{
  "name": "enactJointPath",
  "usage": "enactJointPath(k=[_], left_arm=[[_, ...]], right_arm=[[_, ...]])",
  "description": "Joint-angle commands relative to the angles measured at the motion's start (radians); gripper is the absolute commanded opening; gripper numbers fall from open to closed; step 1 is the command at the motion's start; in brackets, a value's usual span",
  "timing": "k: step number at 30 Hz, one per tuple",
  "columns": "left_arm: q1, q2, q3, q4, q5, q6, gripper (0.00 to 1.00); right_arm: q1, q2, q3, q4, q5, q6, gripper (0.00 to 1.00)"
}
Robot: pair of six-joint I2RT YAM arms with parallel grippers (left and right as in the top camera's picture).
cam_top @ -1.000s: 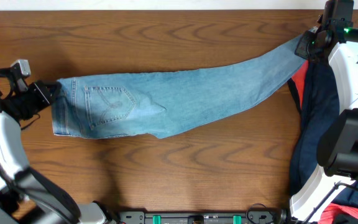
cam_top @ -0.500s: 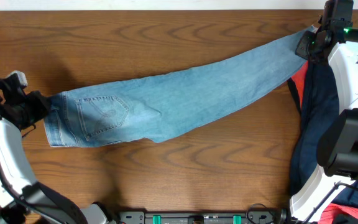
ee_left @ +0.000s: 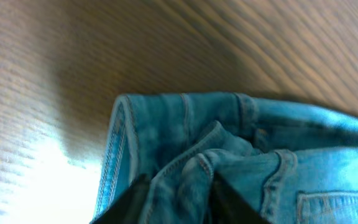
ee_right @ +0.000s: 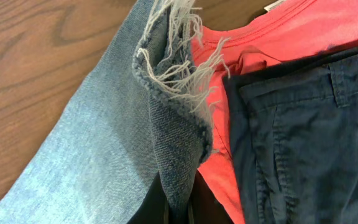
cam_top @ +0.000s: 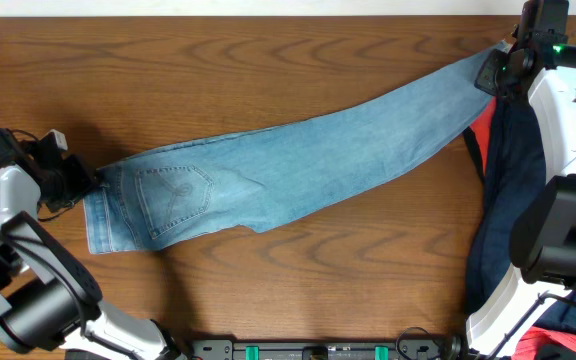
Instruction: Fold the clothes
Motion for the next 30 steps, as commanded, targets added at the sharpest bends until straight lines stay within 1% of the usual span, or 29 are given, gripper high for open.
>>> enactJointPath(k=[1, 5, 10, 11, 15, 19, 23, 27, 28, 30], left_arm=[[0.0, 0.0, -0.004, 0.014, -0.018, 0.004, 0.49], [0.0, -0.045, -0.003, 0.0, -0.007, -0.034, 0.51], [0.0, -0.172, -0.002, -0.032, 0.078, -0.064, 0.5], [0.0, -0.208, -0.002, -0.042, 0.083, -0.064, 0.47], [0.0, -0.316, -0.002, -0.049, 0.075, -0.063, 0.26], [-0.01, -0.349, -0.002, -0.099, 0.072, -0.063, 0.13], [-0.045, -0.315, -0.054, -0.127, 0.055, -0.063, 0.1], [-0.089, -0.255, -0.139, -0.061, 0.026, -0.064, 0.1], [-0.095, -0.236, -0.154, -0.052, -0.016, -0.074, 0.06], [-0.095, -0.195, -0.179, -0.068, -0.188, -0.192, 0.06]], right_arm=[[0.002, 0.003, 0.005, 0.005, 0.026, 0.018, 0.01], [0.002, 0.003, 0.005, 0.002, 0.025, 0.018, 0.02], [0.002, 0.003, 0.005, -0.004, 0.024, 0.017, 0.03], [0.002, 0.003, 0.005, -0.007, 0.022, 0.017, 0.03], [0.002, 0.003, 0.005, -0.019, 0.022, 0.017, 0.03], [0.002, 0.003, 0.005, -0.032, 0.022, 0.017, 0.02], [0.002, 0.003, 0.005, -0.043, 0.022, 0.017, 0.02], [0.002, 0.003, 0.005, -0.053, 0.021, 0.017, 0.02], [0.002, 0.003, 0.005, -0.055, 0.022, 0.017, 0.02], [0.002, 0.003, 0.005, -0.06, 0.022, 0.017, 0.02]])
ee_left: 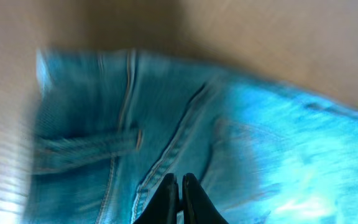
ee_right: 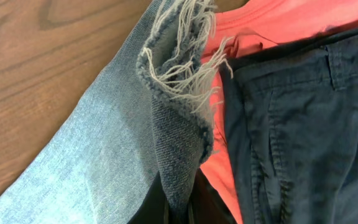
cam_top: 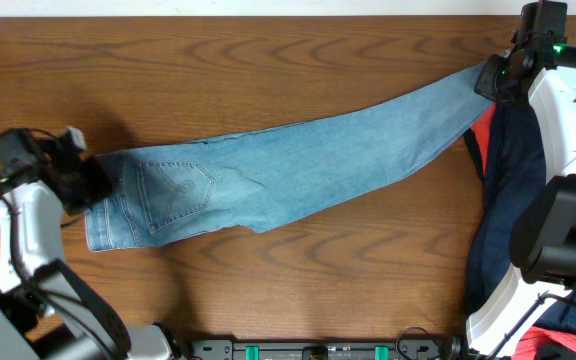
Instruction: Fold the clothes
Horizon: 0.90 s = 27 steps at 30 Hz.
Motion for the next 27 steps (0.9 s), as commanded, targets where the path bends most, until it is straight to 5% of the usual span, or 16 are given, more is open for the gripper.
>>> enactJointPath(k=[1, 5, 21, 24, 27], left_arm=[[0.008, 0.064, -0.045, -0.039, -0.285, -0.169, 0.06], [0.072, 0.107, -0.059, -0.12, -0.452, -0.287, 0.06], [0.123, 0.103, -0.058, 0.019, -0.284, -0.225, 0.11], [0.123, 0.066, -0.053, 0.013, -0.214, -0.222, 0.21], [0.123, 0.006, -0.023, -0.038, -0.16, -0.222, 0.3]], right_arm=[[0.002, 0.003, 0.005, -0.01, 0.017, 0.017, 0.02], [0.001, 0.003, 0.005, -0.016, 0.017, 0.006, 0.02], [0.016, -0.119, 0.058, -0.028, -0.243, -0.359, 0.01], [0.044, -0.214, 0.064, -0.025, -0.281, -0.362, 0.01], [0.061, -0.282, 0.064, 0.002, -0.121, -0.361, 0.01]])
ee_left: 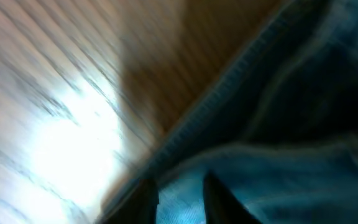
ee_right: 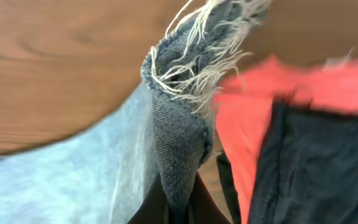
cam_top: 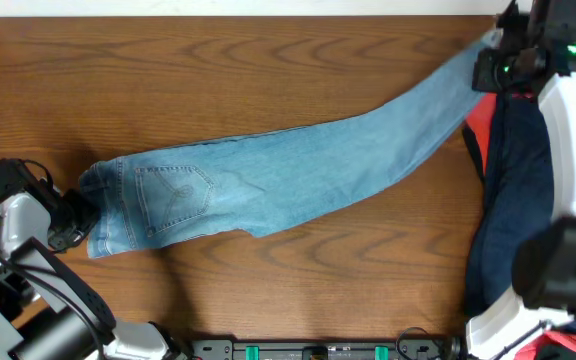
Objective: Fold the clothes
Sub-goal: 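Lift the hems with the right gripper and fold them leftward onto the waist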
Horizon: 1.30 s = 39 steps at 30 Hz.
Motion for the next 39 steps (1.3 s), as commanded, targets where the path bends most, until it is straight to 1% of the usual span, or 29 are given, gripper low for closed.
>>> enactJointPath(k=[1, 2, 4, 8, 10, 12, 15, 17, 20, 22, 26, 30, 34, 36, 37, 39], left_arm=[[-0.006, -0.094, 0.042, -0.046, 0.095, 0.008, 0.33], [-0.006, -0.124, 0.052, -0.067, 0.095, 0.008, 0.35], [-0.007, -0.18, 0.063, -0.102, 0.095, 0.008, 0.41], [-0.006, -0.293, 0.064, -0.137, 0.095, 0.008, 0.49], [-0.006, -0.347, 0.064, -0.148, 0.095, 0.008, 0.51], [-0.007, -0.4, 0.064, -0.157, 0.095, 0.008, 0.52], [-0.007, -0.457, 0.064, -0.16, 0.101, 0.007, 0.53], [-0.006, -0.485, 0.064, -0.159, 0.135, 0.007, 0.53], [-0.007, -0.512, 0.064, -0.159, 0.182, 0.007, 0.54], [-0.006, -0.519, 0.064, -0.159, 0.197, 0.007, 0.54], [-0.007, -0.518, 0.064, -0.175, 0.2, 0.007, 0.54], [-0.008, -0.518, 0.064, -0.187, 0.2, 0.007, 0.54], [-0.008, -0.518, 0.064, -0.187, 0.2, 0.007, 0.54], [-0.008, -0.518, 0.064, -0.186, 0.2, 0.007, 0.54], [-0.008, -0.518, 0.064, -0.186, 0.2, 0.007, 0.54], [-0.008, -0.518, 0.064, -0.187, 0.2, 0.007, 0.54]], right_arm=[[0.023, -0.13, 0.053, 0.035, 0.154, -0.039, 0.01], [0.013, -0.146, 0.053, 0.048, 0.212, -0.04, 0.01], [-0.014, -0.167, 0.053, 0.069, 0.268, -0.051, 0.01], [-0.097, -0.182, 0.053, 0.111, 0.243, -0.065, 0.01], [-0.138, -0.182, 0.053, 0.128, 0.154, -0.065, 0.01], [-0.164, -0.182, 0.053, 0.126, 0.017, -0.065, 0.01], [-0.156, -0.182, 0.053, 0.094, -0.164, -0.065, 0.01], [-0.126, -0.181, 0.053, 0.072, -0.244, -0.06, 0.01], [-0.042, -0.181, 0.053, 0.045, -0.298, -0.008, 0.02], [0.033, -0.181, 0.053, 0.03, -0.302, 0.023, 0.01], [0.214, -0.179, 0.052, 0.014, -0.293, 0.069, 0.01], [0.407, -0.148, 0.052, 0.019, -0.2, 0.132, 0.01], [0.577, -0.065, 0.052, 0.05, -0.129, 0.172, 0.01], [0.639, -0.012, 0.052, 0.078, -0.098, 0.189, 0.01], [0.673, 0.024, 0.052, 0.096, -0.064, 0.197, 0.0], [0.721, 0.083, 0.052, 0.123, 0.004, 0.222, 0.01]])
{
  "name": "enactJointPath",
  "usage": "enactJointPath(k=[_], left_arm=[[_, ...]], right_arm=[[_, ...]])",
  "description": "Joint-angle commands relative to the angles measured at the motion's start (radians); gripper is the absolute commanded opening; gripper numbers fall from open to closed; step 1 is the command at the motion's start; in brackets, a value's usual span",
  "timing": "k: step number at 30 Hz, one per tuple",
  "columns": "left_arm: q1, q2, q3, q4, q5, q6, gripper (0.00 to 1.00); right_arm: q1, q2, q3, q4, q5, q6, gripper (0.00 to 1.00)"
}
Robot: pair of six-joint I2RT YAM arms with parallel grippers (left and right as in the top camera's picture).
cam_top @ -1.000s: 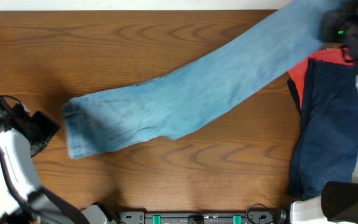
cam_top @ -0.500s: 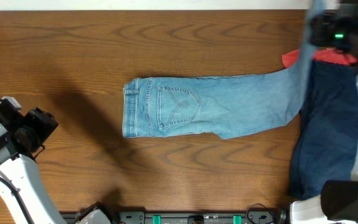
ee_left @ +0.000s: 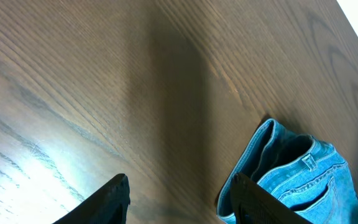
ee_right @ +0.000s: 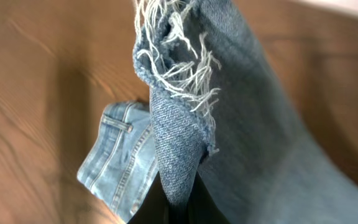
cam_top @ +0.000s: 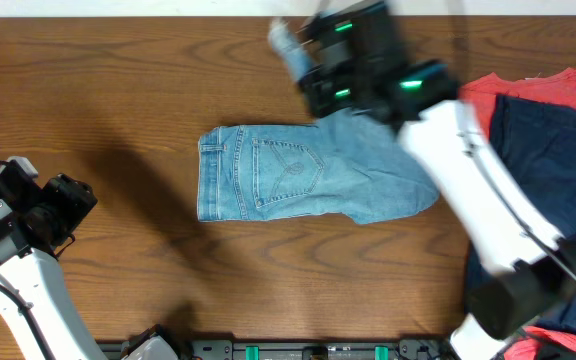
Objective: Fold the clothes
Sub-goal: 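Lift the hems with the right gripper and fold them leftward onto the waist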
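Observation:
The light blue jeans lie mid-table, waistband to the left and back pocket up. One leg rises from them to my right gripper, which is shut on the frayed hem above the far side of the jeans. In the right wrist view the hem stands up out of the gripper, with the waistband below it. My left gripper is open over bare wood to the left of the jeans. In its own view the left gripper holds nothing, and the waistband sits just beyond its right finger.
A red shirt and dark navy trousers are heaped at the right edge of the wooden table. My right arm stretches across the table's right half above the jeans.
The jeans lay stretched corner to corner with both grippers on them. Now the waist lies mid-table, my left gripper is off it and open, and my right gripper holds the hem far to the left.
First the jeans were stretched out, my left gripper on the waistband, my right on the frayed hem by the clothes heap. Both held through slight shifts of the waist end. Now the left has let go and the hem is above the waist end.

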Motion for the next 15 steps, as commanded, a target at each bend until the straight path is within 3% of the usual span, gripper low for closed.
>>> enactJointPath(k=[1, 10, 13, 15], left_arm=[[-0.003, -0.006, 0.021, -0.001, 0.016, 0.009, 0.54], [-0.012, -0.006, 0.021, -0.003, 0.024, 0.009, 0.54], [-0.026, -0.006, 0.021, -0.002, 0.024, 0.01, 0.54], [-0.033, -0.006, 0.021, -0.002, 0.023, 0.01, 0.54]], right_arm=[[0.074, 0.091, 0.011, 0.026, 0.127, 0.072, 0.01], [0.223, 0.199, 0.011, 0.053, 0.165, 0.148, 0.01], [0.254, 0.217, 0.011, 0.062, 0.165, 0.169, 0.08], [0.274, 0.221, 0.011, 0.063, 0.165, 0.167, 0.01]])
